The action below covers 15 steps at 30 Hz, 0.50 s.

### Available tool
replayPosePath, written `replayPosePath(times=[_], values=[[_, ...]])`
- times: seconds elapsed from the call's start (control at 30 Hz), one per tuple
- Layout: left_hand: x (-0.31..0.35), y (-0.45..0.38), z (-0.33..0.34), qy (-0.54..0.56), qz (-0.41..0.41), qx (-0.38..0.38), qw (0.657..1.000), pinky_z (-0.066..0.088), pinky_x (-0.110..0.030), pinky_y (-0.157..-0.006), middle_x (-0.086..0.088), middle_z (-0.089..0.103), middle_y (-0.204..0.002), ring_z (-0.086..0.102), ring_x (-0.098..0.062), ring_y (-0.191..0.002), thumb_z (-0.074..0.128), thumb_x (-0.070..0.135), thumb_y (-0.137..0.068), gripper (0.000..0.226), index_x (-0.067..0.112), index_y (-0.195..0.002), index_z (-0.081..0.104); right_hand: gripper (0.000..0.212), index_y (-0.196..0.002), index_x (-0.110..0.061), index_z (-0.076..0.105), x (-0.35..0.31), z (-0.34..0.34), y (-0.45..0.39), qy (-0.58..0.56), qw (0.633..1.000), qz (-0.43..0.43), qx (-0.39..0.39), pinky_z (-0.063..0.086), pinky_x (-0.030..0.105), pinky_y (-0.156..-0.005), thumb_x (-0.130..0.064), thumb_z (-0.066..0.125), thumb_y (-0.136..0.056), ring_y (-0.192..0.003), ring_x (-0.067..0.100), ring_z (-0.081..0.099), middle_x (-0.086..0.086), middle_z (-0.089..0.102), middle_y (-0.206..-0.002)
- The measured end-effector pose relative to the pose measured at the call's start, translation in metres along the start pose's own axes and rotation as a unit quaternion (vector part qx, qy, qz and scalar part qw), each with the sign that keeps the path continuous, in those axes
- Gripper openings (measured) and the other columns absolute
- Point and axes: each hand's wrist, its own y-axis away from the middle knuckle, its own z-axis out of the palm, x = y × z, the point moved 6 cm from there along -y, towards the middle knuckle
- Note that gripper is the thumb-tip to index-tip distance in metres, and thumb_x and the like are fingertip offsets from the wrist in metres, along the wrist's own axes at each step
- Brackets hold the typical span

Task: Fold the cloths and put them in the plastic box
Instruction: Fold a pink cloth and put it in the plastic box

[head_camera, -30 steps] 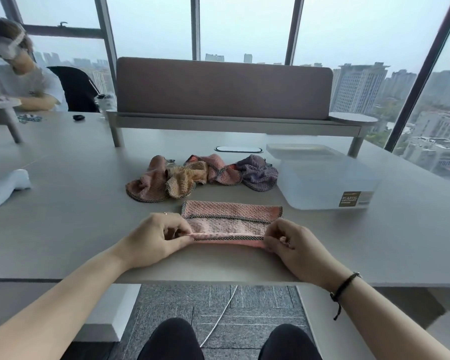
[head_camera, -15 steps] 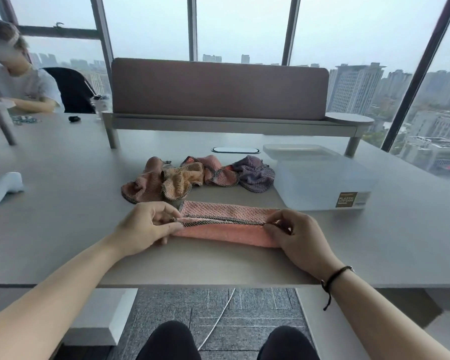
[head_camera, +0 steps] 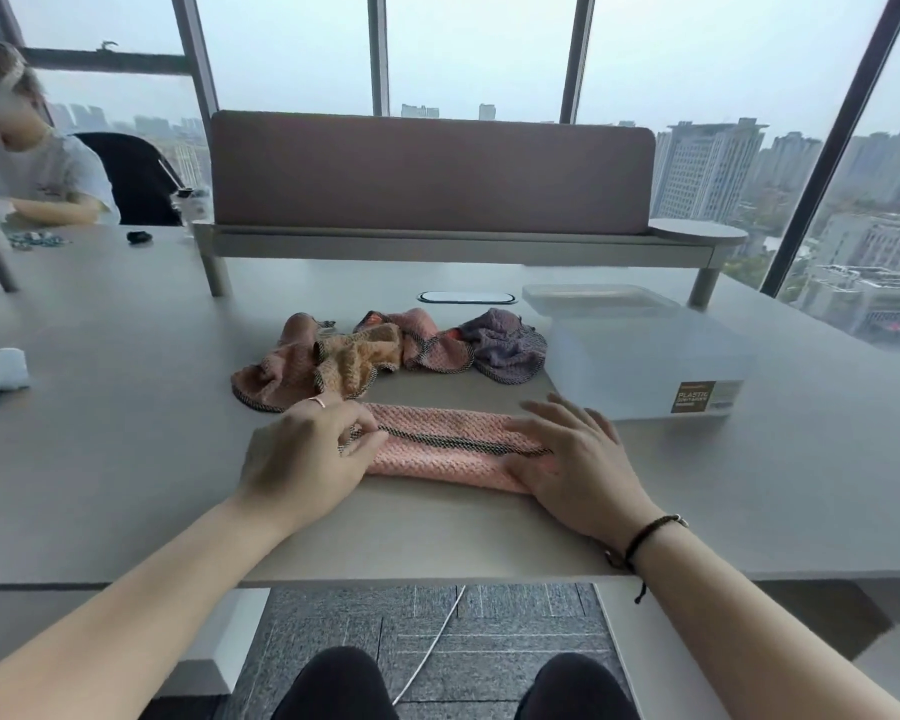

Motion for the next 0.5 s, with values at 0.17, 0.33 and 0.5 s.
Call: replayPosePath(times=[0.17,0.33,0.5], values=[[0.017,0.001,0.029,-0.067,0.056,-0.159,0.983,0.040,-0.040,-0.099,0.017,0.069,-0.110,0.060,-0.013,-0.109,0.023,0.073,-0.087,0.065,0.035,-0.107,0.071,0.065,-0.096,-0.044,0.072,-0.013,-0.014,0.012,0.013,0.999,-0.026,0.041,0.026,0.039,-0.109,-0.088,0.028,-0.076,-0.101,0.002,0.053,-0.025,0.070,-0.086],[0.018,-0.011,0.056,-0.075,0.037,-0.304,0.949,-0.003,-0.051,-0.122,0.016,0.025,-0.161,0.010,-0.014,-0.152,-0.005,0.076,-0.083,0.085,0.040,-0.148,0.037,0.055,-0.087,-0.037,0.074,-0.033,-0.022,0.035,-0.040,0.988,-0.150,0.020,0.040,0.036,-0.087,-0.081,0.041,-0.083,-0.079,0.006,0.052,-0.019,0.064,-0.068],[0.003,-0.028,0.071,-0.097,-0.002,-0.323,0.941,0.004,-0.055,-0.122,0.010,-0.003,-0.165,-0.008,-0.020,-0.153,0.015,0.083,-0.085,0.075,0.049,-0.151,0.021,0.051,-0.076,-0.029,0.071,-0.026,-0.025,0.028,-0.197,0.975,-0.096,0.049,0.049,0.037,-0.076,-0.071,0.045,-0.089,-0.081,0.006,0.057,-0.014,0.067,-0.078]])
